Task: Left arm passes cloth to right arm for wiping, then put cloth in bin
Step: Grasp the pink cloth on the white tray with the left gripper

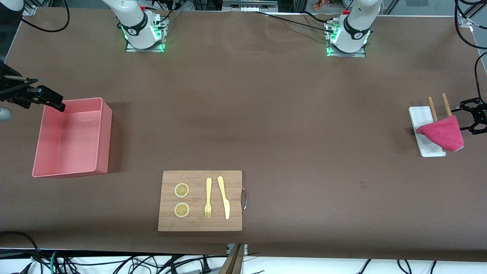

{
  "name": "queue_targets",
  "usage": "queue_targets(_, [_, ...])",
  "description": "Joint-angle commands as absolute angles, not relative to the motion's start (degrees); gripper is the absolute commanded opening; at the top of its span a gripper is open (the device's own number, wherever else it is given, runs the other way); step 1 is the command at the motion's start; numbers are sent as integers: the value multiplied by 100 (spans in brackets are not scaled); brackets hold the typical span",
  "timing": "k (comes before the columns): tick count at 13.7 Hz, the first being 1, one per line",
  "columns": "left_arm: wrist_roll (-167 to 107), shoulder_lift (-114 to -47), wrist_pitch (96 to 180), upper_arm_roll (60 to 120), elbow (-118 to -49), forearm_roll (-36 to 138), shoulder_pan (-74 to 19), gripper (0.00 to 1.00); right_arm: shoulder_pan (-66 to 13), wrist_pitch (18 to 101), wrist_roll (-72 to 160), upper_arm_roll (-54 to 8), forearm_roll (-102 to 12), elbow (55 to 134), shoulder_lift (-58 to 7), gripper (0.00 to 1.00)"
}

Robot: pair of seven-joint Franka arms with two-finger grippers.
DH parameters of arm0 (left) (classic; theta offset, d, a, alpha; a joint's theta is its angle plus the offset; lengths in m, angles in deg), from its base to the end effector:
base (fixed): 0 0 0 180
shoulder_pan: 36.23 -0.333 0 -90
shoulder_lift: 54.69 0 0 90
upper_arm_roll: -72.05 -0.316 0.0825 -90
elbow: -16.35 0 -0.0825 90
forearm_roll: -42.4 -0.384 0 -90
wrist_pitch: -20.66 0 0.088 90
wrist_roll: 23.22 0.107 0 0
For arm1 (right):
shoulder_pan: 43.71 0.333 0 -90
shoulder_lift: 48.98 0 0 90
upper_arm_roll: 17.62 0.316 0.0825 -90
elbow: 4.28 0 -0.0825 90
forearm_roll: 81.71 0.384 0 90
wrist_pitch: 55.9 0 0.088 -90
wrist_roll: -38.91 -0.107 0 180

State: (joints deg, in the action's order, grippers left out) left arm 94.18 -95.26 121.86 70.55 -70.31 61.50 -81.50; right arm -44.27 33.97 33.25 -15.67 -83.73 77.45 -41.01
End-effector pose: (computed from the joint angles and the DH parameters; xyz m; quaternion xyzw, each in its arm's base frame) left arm 0.4738 0.4587 0.2215 0.8239 -0.5017 0.1105 0.2394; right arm 0.5973 0.0092 0.6124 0.9992 -0.0375 0.0025 0.0151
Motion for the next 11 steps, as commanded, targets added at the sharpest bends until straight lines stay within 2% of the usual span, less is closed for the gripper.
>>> queue_targets(1, [9824,-9521,12208,7055,-7058,6349,-8176,46,-4450,3418,3398,-1551,-8338,7667,-4063,100])
queue_targets(4, [9833,-9617,12217,7055,-7014,6402,-8167,2,-4441,3410,3398,-1551,-8338,7667,-3932,100])
queue_targets(6, [9947,-9582,12208,7055,-6979,6402,-8158,0,-4433,3418,3390,-1551,-8364,7667,-3905,100])
queue_targets(8, [9930,-9556,12217,7055,-6952,6376,-8115,0,-4433,3436,3381,-1551,-8339,7711,-3503,100])
queue_targets(11, [9851,-9451,12164,7082,-6505,6314,-8053,0,-4433,3480,3390,-1551,-8312,7720,-3334,100])
